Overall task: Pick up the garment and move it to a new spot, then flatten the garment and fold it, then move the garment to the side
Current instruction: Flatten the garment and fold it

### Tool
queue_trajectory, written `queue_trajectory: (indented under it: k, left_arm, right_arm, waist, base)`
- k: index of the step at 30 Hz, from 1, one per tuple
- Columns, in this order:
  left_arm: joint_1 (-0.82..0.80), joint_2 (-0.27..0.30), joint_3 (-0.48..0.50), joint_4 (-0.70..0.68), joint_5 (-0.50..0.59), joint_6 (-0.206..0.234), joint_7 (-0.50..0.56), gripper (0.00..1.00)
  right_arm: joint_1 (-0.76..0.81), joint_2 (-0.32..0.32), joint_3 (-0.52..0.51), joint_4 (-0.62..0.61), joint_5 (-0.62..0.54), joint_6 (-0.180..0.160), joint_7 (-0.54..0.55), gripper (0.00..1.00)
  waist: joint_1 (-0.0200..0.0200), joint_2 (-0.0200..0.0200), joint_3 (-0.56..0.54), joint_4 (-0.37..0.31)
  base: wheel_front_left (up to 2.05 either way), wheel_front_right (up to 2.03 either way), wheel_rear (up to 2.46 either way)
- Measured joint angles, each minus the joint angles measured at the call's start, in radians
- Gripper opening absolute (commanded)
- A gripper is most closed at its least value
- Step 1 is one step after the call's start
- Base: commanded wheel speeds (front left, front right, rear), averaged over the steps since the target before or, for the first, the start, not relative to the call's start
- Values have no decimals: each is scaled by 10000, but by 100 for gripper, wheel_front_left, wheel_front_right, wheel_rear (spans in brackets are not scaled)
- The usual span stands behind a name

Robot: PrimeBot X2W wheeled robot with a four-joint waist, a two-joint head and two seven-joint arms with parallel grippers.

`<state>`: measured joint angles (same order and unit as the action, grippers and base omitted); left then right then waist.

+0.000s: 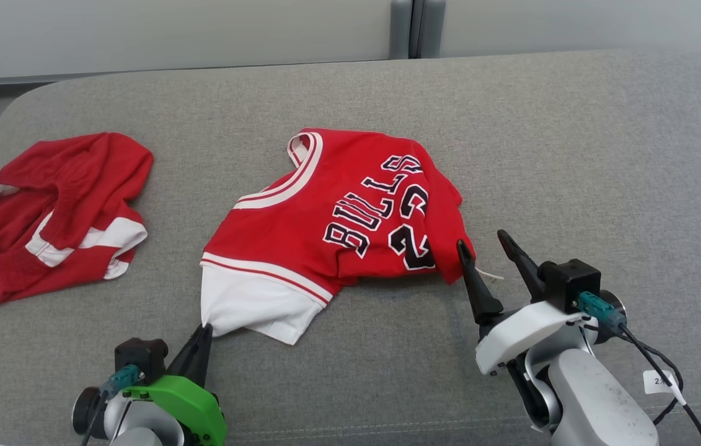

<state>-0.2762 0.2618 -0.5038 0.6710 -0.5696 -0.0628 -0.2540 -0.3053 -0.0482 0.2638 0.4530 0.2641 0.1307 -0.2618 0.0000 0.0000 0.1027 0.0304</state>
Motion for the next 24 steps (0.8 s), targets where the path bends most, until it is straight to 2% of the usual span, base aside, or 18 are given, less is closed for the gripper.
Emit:
queue_trajectory:
  k: [9, 11, 12, 16, 24]
  left_arm:
    - [-169, -309, 238, 966, 13, -79, -73, 0]
    - [-223, -286, 700, 389, 286, 153, -73, 86]
    - [-289, -276, 947, 2, 458, 267, -98, 100]
    - [262, -548, 1697, -978, 1325, 362, -107, 100]
    - [770, -848, 2479, -1858, 2094, 230, -109, 100]
  right_arm:
    - [-58, -6, -238, 73, -52, 0, 0, 100]
    - [-59, -6, -291, 86, -109, 0, 0, 100]
    - [-61, -6, -301, 86, -117, 0, 0, 100]
    - [-69, -4, -313, 199, -123, 0, 0, 100]
    - [-152, -6, -267, 865, -150, 0, 0, 100]
  waist:
    - [0, 0, 68, -85]
    - [0, 0, 88, -45]
    - [0, 0, 98, -18]
    - [0, 0, 99, 151]
    - [0, 0, -79, 397]
  base:
    - [0, 0, 0]
    - [0, 0, 0]
    - [0, 0, 0]
    - [0, 0, 0]
    - [0, 0, 0]
